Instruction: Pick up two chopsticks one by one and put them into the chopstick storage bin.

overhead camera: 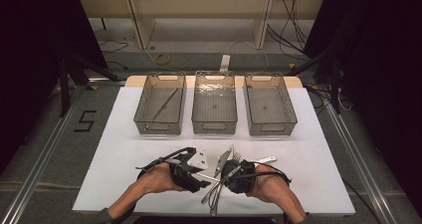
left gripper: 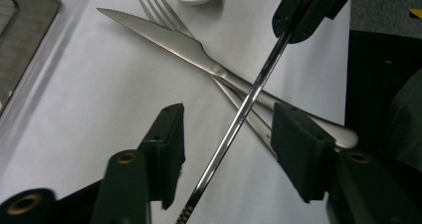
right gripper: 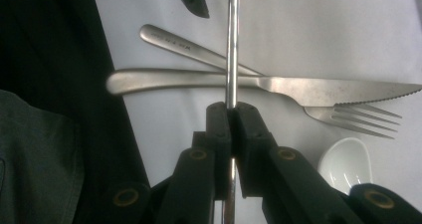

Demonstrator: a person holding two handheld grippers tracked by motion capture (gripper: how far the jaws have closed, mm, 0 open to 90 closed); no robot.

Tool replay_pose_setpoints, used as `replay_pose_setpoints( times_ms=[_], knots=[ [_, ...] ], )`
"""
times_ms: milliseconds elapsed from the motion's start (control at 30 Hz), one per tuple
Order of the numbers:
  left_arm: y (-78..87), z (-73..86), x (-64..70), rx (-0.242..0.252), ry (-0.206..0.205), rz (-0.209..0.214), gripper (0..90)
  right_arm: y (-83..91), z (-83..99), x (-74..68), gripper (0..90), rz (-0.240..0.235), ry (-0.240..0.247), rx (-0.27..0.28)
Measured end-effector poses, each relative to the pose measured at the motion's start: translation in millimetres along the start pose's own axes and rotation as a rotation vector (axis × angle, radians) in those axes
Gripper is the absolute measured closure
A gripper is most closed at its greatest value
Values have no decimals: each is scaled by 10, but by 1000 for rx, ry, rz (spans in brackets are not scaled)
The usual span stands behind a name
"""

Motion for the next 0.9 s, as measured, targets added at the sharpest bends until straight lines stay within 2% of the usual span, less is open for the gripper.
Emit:
replay_pose_setpoints(
  times_ms=[367,467,633,667,733,767,800,867,900],
  knots=[
    [-20,-6,29,-35,-33,19,697,12,-30,-29,862,-4,36,-4],
    [-16,1,34,-46,-53,25,731,6,-37,-37,862,-2,45,-6],
    [-15,9,56,-34,-83,35,774,4,-30,-28,852,1,58,-1],
    [-6,11,53,-45,-109,38,791,13,-22,-20,841,-2,58,-8],
    [-1,14,74,-33,-117,62,832,8,-6,8,797,13,40,14],
    [9,16,79,-30,-116,45,850,27,4,32,767,28,23,14],
    [18,21,71,-31,-109,32,852,36,8,57,746,33,-14,40],
    [41,49,30,-30,-94,14,855,72,43,114,638,29,-23,65],
    [52,64,10,-25,-79,13,855,90,54,128,597,38,-50,81]
  ],
)
Point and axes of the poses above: each handheld gripper's, and its own axes: y roughly backward along the jaws, z roughly out of its underside, x roughly to its right, the point moved 2 cm from there along -y, roughly forward along the jaws, and after that the axes turned 13 degrees about -x, right-handed, at the moved point
